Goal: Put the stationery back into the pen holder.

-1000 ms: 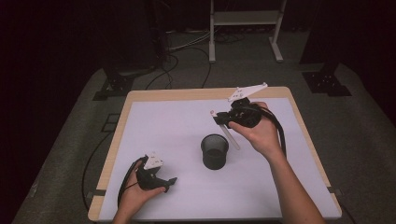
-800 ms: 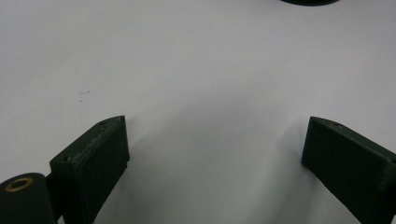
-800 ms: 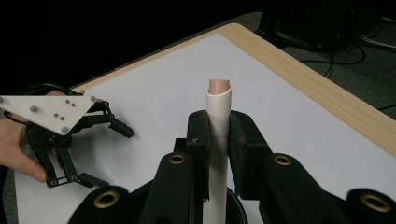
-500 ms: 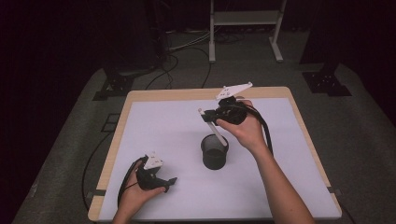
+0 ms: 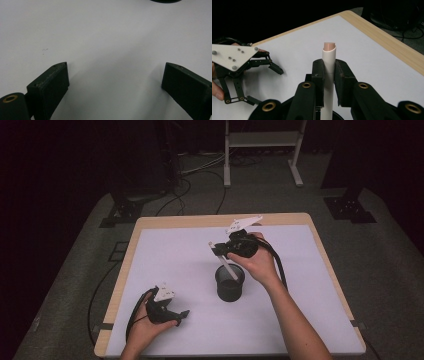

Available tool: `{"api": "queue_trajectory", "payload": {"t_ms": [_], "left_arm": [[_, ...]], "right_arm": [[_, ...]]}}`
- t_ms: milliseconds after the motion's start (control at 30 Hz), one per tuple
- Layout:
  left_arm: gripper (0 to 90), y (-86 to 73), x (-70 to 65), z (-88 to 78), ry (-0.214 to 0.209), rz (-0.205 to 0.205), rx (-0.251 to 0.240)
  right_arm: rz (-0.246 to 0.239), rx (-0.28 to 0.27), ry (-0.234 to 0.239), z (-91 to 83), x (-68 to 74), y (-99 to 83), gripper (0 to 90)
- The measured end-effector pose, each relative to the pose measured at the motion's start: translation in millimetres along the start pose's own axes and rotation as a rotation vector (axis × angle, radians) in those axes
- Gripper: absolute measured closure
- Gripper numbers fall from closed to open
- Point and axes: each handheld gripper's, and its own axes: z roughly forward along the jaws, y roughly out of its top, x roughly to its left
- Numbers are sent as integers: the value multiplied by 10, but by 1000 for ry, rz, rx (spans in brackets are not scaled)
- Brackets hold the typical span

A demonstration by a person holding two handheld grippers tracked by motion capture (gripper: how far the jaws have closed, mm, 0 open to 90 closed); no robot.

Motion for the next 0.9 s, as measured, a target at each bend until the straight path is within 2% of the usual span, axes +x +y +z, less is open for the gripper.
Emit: {"api": "queue_trajectory", "payload": {"t_ms": [667,900], "left_arm": [[62,0,3,-1,0,5,3],[62,0,3,-2,1,5,3]], "right_arm": [[-4,43,25,68,16,-362,776],[-3,48,28,68,22,-439,776]]}}
